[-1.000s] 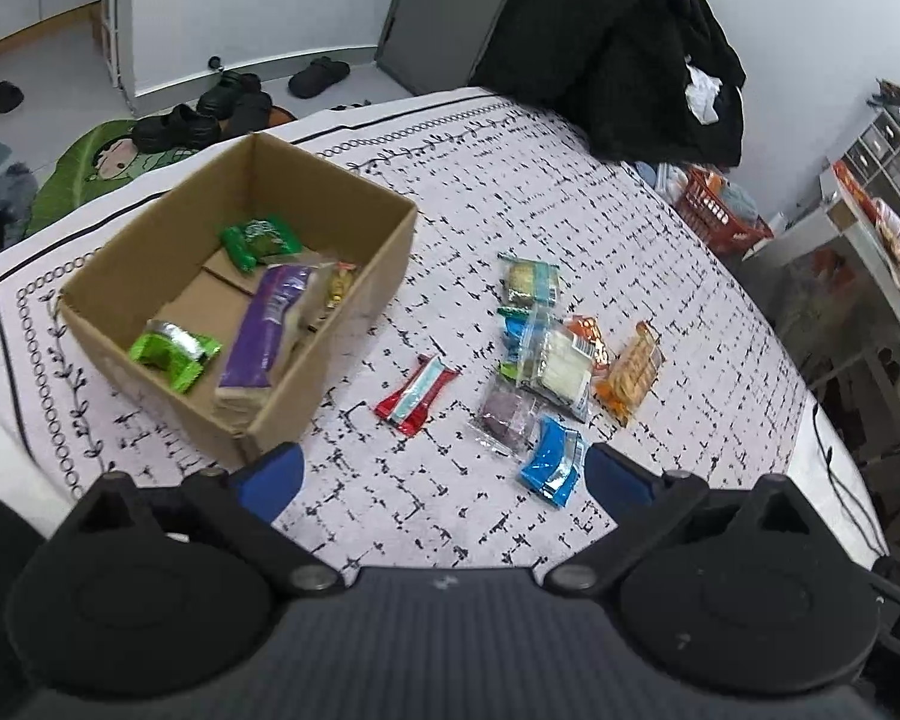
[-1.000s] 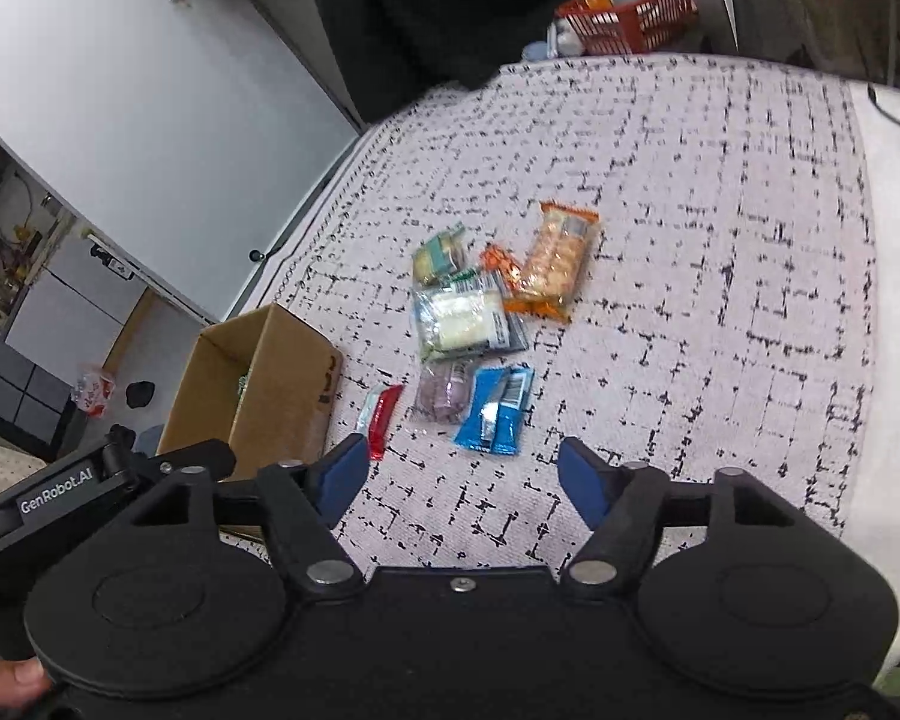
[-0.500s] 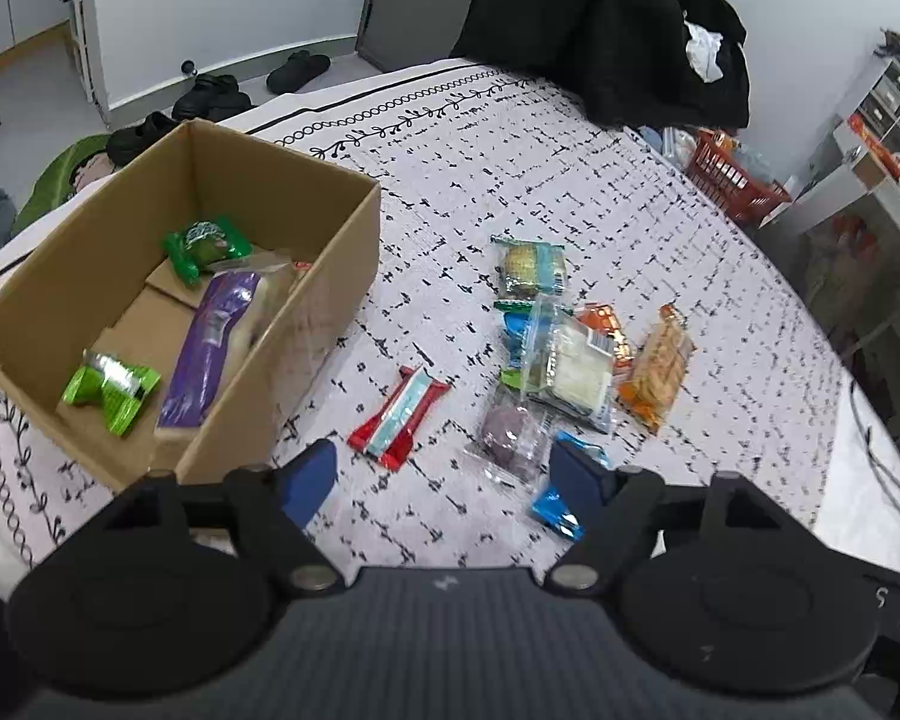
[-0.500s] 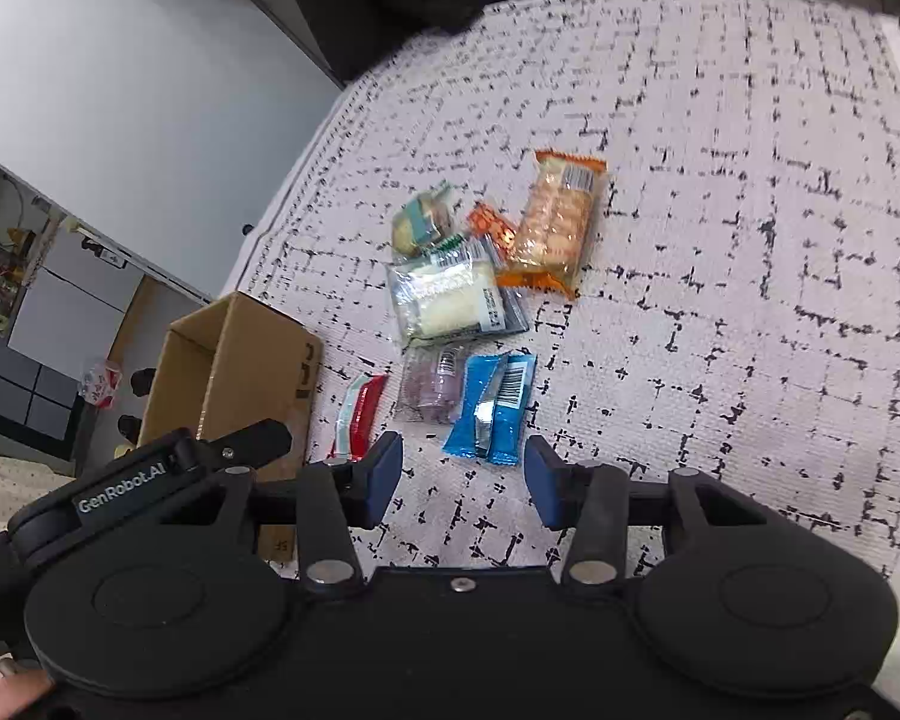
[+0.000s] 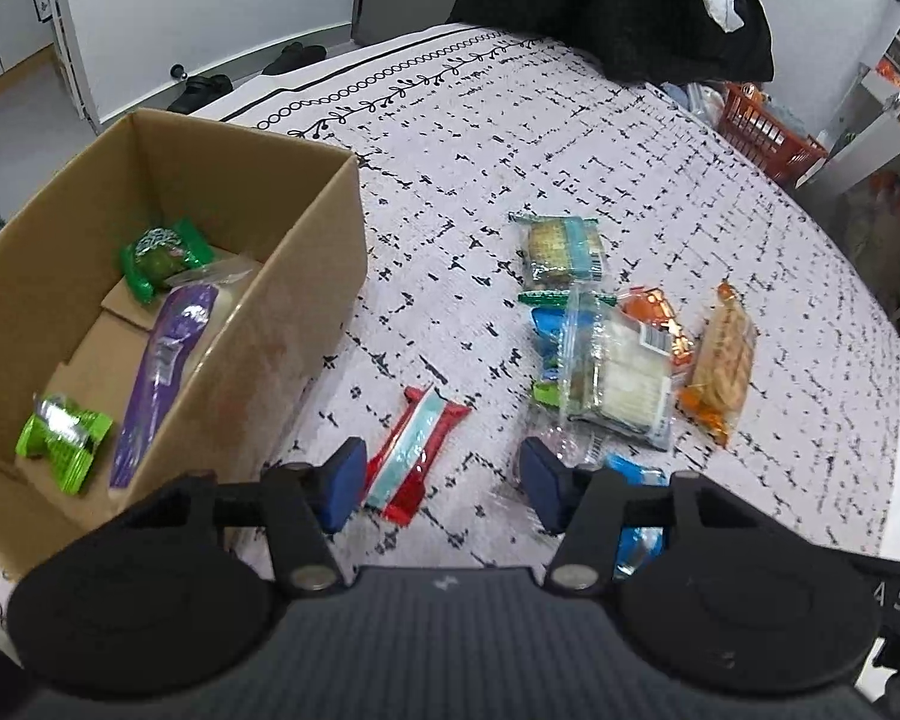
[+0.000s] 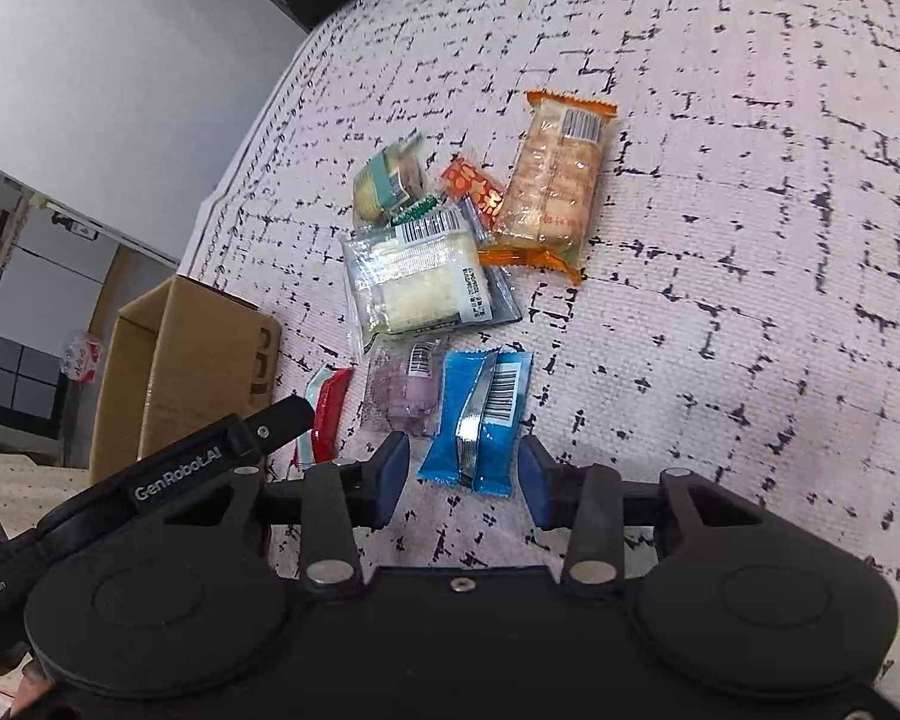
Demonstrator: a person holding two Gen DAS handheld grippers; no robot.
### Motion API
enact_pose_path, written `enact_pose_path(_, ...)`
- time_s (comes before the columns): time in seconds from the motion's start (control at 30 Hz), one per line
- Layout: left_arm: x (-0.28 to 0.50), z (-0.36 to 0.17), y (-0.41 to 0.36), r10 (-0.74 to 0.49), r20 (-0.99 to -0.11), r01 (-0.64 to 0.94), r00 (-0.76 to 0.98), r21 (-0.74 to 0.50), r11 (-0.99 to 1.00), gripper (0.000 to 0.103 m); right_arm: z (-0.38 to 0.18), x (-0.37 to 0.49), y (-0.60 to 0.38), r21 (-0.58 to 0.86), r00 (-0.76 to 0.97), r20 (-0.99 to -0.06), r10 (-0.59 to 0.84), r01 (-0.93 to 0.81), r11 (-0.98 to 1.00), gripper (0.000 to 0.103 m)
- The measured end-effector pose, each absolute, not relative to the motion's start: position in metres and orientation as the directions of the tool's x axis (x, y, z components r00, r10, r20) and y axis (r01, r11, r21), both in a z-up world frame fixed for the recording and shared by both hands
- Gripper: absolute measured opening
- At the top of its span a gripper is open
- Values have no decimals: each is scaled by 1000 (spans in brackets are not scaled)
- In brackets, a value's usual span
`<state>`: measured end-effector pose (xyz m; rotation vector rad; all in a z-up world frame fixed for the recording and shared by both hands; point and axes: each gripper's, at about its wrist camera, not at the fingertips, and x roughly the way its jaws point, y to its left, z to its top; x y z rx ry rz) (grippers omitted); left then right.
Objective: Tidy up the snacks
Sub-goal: 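Grasp the red-and-teal bar with the left tool while the right tool grasps the blue packet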
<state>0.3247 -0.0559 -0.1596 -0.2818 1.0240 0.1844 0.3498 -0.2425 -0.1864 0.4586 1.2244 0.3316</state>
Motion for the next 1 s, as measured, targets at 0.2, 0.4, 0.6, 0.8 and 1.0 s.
enact_pose_path(0.2,333,-173,-59,43,-859,-277,510,-116,954,55,-200,358,-233,468,279,-848,451,-6,884,37)
enact_pose_path(0.4,342,-186,-57,68,-864,-293,499,-94,951,52,-210,362,-230,444,258,-864,432,-11,896,27)
enact_pose_path(0.6,347,-201,-50,65,-886,-327,460,-100,940,39,-200,366,-229,380,271,-886,377,-43,924,24)
enact_pose_path(0.8,348,-202,-48,31,-891,-322,453,-131,938,19,-196,374,-218,327,276,-901,336,-79,942,41)
enact_pose_path(1.0,346,-197,-43,-9,-892,-325,451,-174,929,19,-204,380,-203,277,262,-921,288,-76,958,43)
